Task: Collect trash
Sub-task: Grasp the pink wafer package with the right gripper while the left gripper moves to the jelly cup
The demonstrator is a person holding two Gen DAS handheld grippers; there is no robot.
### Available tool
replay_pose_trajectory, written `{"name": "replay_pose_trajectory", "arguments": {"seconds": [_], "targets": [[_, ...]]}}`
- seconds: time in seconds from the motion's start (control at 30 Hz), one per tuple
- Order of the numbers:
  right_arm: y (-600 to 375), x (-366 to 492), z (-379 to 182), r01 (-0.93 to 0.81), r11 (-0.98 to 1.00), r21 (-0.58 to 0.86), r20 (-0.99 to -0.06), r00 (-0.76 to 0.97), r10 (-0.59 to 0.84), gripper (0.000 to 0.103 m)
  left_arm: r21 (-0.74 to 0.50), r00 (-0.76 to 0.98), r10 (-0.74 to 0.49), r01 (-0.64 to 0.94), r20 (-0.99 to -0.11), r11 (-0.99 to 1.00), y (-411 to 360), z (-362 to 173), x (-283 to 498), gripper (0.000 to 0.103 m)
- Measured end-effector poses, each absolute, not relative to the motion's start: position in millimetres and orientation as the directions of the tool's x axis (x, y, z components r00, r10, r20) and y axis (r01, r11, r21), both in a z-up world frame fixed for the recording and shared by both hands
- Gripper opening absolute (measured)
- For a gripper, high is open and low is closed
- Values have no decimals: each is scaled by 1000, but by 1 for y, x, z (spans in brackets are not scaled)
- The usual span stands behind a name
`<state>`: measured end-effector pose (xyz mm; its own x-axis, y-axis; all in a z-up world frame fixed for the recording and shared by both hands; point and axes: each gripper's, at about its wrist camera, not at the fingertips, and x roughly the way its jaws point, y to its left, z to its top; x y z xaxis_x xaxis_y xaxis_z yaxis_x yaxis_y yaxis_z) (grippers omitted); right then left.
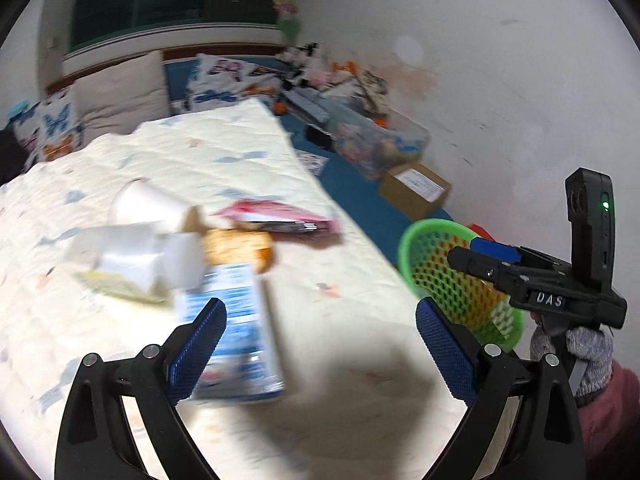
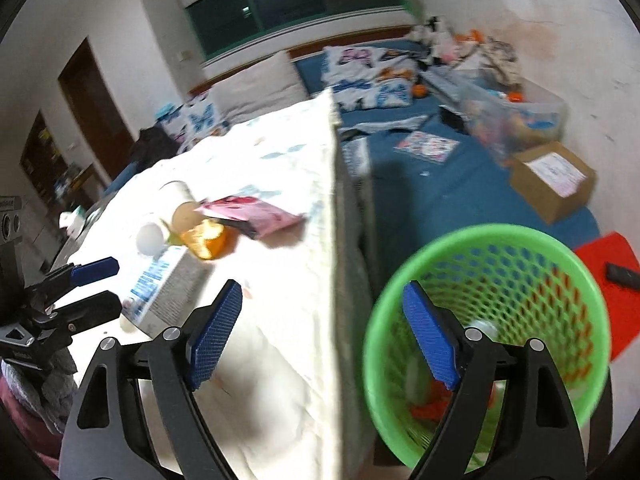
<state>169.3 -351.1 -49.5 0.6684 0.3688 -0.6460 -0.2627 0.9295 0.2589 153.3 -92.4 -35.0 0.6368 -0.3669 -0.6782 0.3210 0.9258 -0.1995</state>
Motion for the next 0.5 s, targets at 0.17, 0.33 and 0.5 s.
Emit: {"name": "replay_pose_trajectory", "arguments": {"seconds": [0.17, 0.33, 0.5], "targets": [[-322, 201, -49, -342, 900, 271, -660, 615, 433, 83, -209, 664, -312, 233, -679, 950, -50, -35, 148, 92], [-295, 233, -48, -415, 865, 282, -669, 562, 487, 83, -212, 683, -263, 159, -682, 964, -16, -36, 139, 92], [-273, 260, -48, -480, 833, 275, -680, 515, 521, 83, -217, 686, -229, 105, -691, 970, 8, -41, 136, 92]]}}
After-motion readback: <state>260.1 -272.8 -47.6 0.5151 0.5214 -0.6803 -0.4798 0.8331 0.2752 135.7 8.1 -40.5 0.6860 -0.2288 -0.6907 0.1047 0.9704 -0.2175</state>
